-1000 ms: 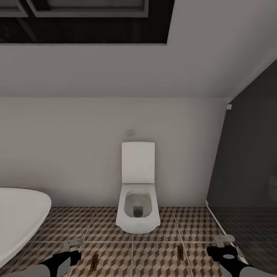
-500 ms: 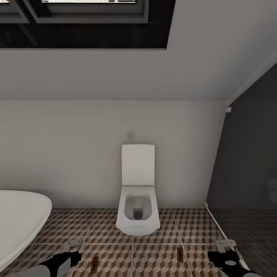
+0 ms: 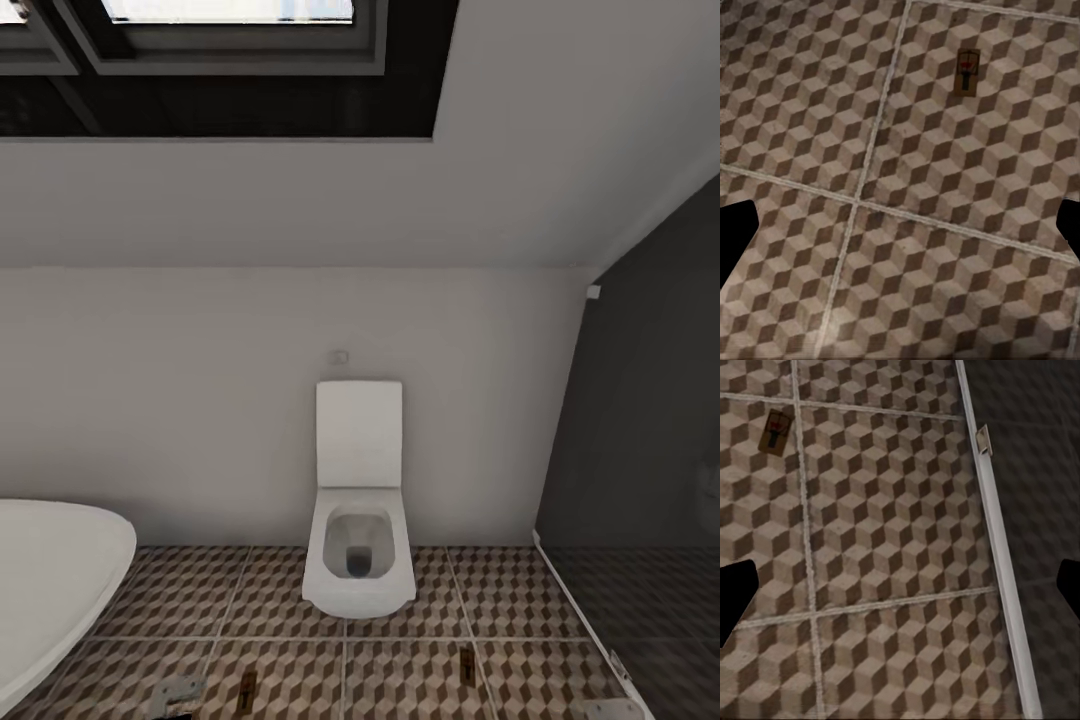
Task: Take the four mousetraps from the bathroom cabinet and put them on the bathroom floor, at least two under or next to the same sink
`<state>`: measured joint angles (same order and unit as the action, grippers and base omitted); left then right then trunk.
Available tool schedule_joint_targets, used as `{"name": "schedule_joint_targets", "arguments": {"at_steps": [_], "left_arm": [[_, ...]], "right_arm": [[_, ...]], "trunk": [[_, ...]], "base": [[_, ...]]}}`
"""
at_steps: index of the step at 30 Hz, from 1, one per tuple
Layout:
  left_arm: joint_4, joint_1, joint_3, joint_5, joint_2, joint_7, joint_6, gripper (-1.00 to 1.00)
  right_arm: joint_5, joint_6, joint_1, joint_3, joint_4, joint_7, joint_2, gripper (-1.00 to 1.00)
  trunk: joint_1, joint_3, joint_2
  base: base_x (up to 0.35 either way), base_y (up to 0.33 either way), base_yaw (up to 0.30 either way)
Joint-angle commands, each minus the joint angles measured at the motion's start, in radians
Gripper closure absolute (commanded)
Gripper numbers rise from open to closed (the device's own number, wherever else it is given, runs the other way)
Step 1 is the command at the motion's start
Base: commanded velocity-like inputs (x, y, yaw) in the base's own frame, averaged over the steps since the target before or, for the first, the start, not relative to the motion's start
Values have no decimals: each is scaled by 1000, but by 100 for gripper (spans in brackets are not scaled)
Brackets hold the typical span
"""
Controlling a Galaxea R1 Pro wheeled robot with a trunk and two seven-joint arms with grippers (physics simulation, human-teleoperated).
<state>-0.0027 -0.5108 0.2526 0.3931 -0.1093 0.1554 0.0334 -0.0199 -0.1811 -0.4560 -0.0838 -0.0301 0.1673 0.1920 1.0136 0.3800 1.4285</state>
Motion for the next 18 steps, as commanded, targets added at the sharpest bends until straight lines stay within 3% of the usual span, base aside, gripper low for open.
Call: {"name": "schedule_joint_targets", "arguments": {"at_steps": [1, 9, 18], "left_arm": [[0, 13, 8, 7, 0, 3, -11, -100], [0, 58, 8, 9, 2, 3, -40, -100], [0, 136, 8, 9, 16, 1, -44, -100]], "right_arm": [[-7, -5, 9, -8, -3, 3, 0, -100], [-17, -5, 40, -8, -4, 2, 0, -100], [-17, -6, 118, -8, -3, -18, -2, -100]], "trunk": [[-4, -2, -7], [-35, -27, -63], [-69, -55, -126]], "base": [[0, 0, 0], [0, 0, 0], [0, 0, 0]]}}
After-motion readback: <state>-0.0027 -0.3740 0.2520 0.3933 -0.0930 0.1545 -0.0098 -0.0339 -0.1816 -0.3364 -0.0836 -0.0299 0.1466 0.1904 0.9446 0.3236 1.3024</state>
